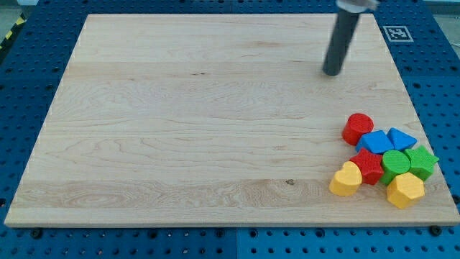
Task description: Move your arm to the bottom right of the yellow hexagon
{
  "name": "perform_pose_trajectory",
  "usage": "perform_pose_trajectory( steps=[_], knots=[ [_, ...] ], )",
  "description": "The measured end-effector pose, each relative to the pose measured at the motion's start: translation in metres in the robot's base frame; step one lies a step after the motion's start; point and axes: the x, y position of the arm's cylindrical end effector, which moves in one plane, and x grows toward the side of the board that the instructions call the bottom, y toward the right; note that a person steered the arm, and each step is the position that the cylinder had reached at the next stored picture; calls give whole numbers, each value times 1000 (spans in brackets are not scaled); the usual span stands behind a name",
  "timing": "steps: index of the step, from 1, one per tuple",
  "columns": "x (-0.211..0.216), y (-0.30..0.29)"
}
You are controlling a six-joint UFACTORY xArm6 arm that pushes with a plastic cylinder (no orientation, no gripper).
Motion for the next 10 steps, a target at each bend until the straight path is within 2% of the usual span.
perform_pose_trajectory(
  steps=[1, 4, 7, 8, 10],
  knots=[
    [19, 49],
    [177, 116],
    [233, 117],
    [234, 113],
    [253, 72]
  ],
)
